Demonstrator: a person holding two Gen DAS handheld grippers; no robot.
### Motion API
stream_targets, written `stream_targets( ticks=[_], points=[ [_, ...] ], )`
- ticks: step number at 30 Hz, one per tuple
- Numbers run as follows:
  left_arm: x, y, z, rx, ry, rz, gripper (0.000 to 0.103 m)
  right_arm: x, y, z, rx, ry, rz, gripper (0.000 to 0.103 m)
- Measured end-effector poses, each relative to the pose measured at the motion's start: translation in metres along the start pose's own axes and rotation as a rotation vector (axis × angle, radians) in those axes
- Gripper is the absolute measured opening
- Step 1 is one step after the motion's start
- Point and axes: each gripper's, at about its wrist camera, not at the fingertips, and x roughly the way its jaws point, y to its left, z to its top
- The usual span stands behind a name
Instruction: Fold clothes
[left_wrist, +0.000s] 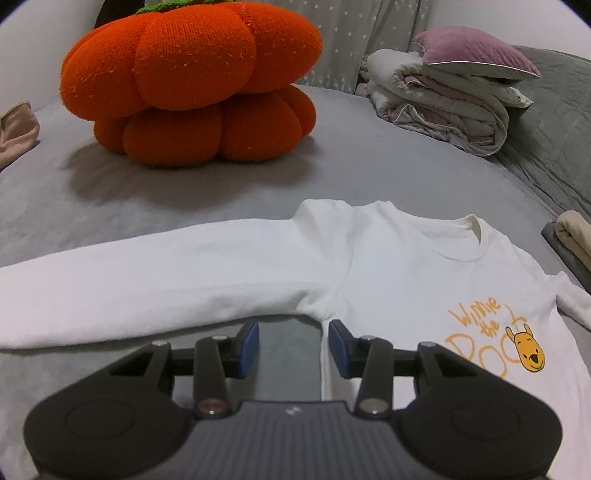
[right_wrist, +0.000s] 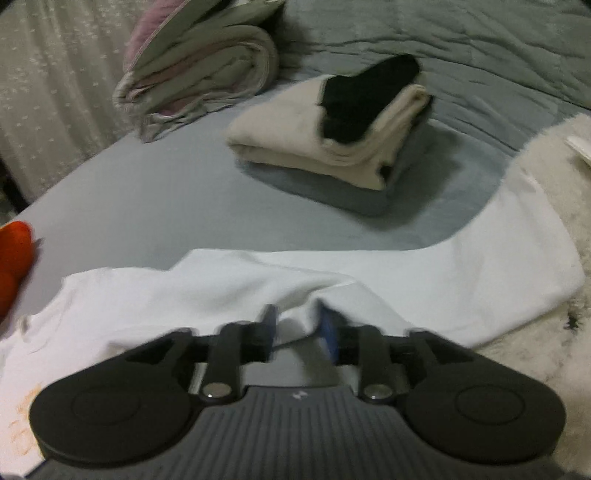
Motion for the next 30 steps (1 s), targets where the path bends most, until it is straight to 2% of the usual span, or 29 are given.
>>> stream_targets(
  ticks=[6,9,10,12,14,20,25,28,30],
  points=[
    [0.001,-0.002,-0.001,0.003,0.006,-0.002,0.043,-0.006,0.029,-0.004,-0.126,0.021,0.126,0.044],
    [0.0,0.002,0.005,-0.008,0.002,-0.034,0.044,-0.005,0.051,-0.008,-0.247,0.008,0.163,0.044],
    [-0.001,0.003,0.01,-0.011,-0.012,-0.047,0.045,-0.005,0.06,-0.008,-0.294,0.001,0.176,0.044],
    [-0.002,0.006,0.02,-0.017,-0.042,-0.072,0.054,-0.002,0.078,-0.004,-0.385,-0.027,0.234,0.044],
    [0.005,0.001,0.036,-0.014,-0.062,-0.087,0.054,0.007,0.095,0.001,-0.458,-0.042,0.272,0.044],
    [0.052,-0.033,0.078,0.1,-0.079,-0.069,0.058,0.056,0.14,0.017,-0.601,-0.035,0.308,0.044],
    [0.102,-0.051,0.099,0.189,-0.013,-0.086,0.06,0.095,0.174,0.028,-0.746,0.011,0.349,0.044],
    [0.127,-0.054,0.102,0.212,0.042,-0.089,0.06,0.114,0.193,0.032,-0.817,0.017,0.401,0.044],
    [0.136,-0.057,0.101,0.226,0.045,-0.084,0.059,0.125,0.201,0.035,-0.838,0.025,0.417,0.044]
  ],
)
